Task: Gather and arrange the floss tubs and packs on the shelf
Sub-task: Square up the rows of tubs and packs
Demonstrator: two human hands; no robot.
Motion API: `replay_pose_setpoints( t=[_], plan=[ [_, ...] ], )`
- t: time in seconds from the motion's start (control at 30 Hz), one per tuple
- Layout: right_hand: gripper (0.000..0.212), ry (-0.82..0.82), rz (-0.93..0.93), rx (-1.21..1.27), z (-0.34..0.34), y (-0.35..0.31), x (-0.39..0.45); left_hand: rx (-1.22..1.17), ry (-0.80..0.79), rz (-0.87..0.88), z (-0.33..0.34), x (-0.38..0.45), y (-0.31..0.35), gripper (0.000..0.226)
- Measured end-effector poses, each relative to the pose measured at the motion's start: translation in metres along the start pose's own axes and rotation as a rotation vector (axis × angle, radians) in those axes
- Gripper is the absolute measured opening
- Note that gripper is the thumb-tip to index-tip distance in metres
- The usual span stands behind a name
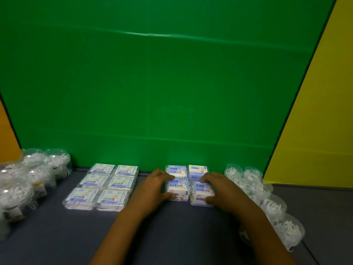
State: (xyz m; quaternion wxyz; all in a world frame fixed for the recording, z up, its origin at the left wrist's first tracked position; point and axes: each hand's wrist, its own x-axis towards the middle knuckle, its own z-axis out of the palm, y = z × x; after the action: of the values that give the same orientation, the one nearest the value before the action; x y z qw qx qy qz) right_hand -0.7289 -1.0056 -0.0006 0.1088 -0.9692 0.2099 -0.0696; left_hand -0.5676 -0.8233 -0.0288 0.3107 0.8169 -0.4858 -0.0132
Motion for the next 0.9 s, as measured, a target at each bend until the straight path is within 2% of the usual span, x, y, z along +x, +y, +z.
replay_pose_setpoints(
  t=[0.13,0.37,0.6,0.73,0.83,0.9],
  plan=[
    [0.056,-0.035,-0.016,-0.001,0.000,-0.001,0.011,0.021,0.018,0.016,0.000,0.007,-0.011,0.050],
    [0.058,-0.097,-0.045,0.022,-0.006,0.003,0.020,0.039,-0.073,0.038,-0.009,0.011,-0.014,0.053],
    [0.051,-0.172,-0.081,0.084,-0.011,0.008,0.021,0.010,-0.157,0.067,-0.015,0.016,-0.015,0.054],
    [0.038,-0.060,-0.052,0.147,-0.020,0.004,0.027,-0.046,-0.123,0.070,-0.021,0.026,-0.016,0.045],
    [0.044,0.064,0.015,0.066,-0.018,0.004,0.039,-0.038,-0.027,0.047,-0.017,0.041,-0.017,0.034],
    [0.050,0.066,0.046,0.034,-0.012,0.007,0.047,-0.013,0.009,0.019,-0.012,0.049,-0.018,0.037]
  ],
)
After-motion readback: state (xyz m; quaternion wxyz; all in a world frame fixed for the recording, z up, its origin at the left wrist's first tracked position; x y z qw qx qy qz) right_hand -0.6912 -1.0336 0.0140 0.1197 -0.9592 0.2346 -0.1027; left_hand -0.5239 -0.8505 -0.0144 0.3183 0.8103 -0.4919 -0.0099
